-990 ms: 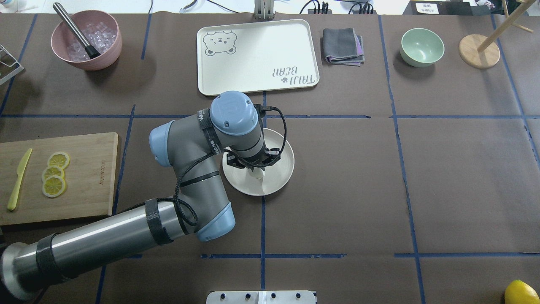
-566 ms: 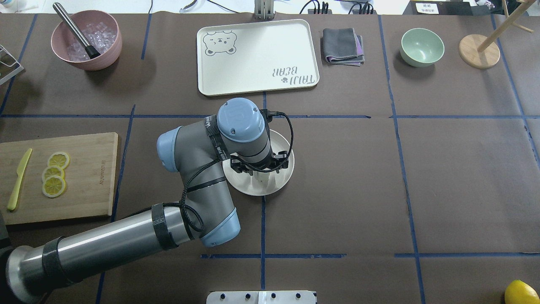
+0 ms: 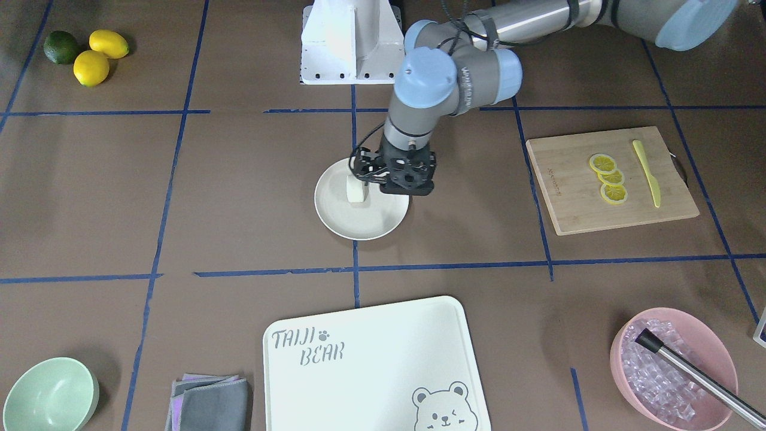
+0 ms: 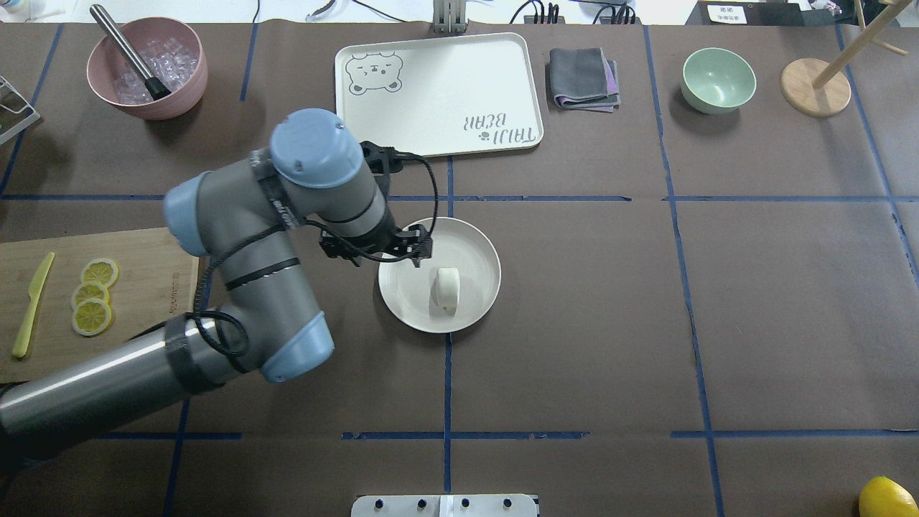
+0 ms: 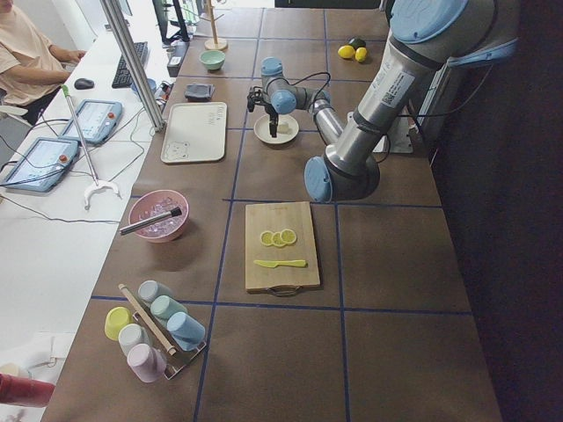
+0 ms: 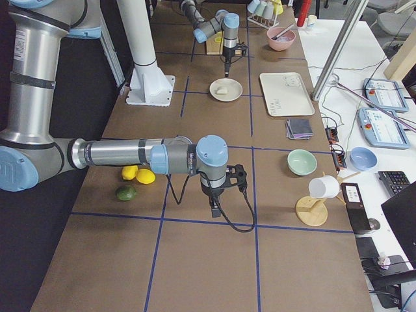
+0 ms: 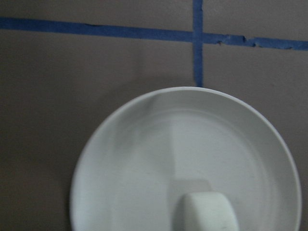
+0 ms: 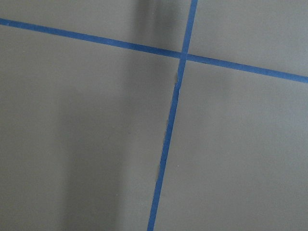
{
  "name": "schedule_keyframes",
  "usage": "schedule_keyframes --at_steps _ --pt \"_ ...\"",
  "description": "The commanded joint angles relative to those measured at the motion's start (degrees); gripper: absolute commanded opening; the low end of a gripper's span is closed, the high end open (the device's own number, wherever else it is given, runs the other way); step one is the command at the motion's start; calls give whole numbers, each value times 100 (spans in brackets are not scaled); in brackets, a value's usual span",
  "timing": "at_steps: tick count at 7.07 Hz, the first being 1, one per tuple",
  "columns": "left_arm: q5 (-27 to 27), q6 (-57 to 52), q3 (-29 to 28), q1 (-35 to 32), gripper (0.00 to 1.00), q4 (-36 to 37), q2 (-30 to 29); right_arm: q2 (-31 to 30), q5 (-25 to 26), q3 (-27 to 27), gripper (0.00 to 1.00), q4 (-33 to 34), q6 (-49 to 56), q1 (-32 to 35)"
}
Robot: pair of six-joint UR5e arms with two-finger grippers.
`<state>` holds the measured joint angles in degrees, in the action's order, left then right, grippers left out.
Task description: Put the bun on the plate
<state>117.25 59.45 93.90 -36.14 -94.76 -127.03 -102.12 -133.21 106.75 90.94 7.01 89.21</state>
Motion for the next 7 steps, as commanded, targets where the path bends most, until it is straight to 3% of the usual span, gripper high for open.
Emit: schedule_keyframes --at_steps 1,3,4,6,7 --pt "681 -2243 812 -1143 100 344 1297 -10 -12 -5 100 3 -16 0" --pt "1541 -4941 631 -3081 100 361 2520 -10 -21 4 100 11 -7 0" --pt "2164 -5605 238 -4049 100 275 2908 -19 -21 -31 100 11 -7 0" --pt "2338 -6235 58 -4961 100 256 3716 -1 -4 -171 100 -6 54 0" --pt "2329 -6209 32 -4973 100 230 4016 -10 14 -180 100 -6 2 0"
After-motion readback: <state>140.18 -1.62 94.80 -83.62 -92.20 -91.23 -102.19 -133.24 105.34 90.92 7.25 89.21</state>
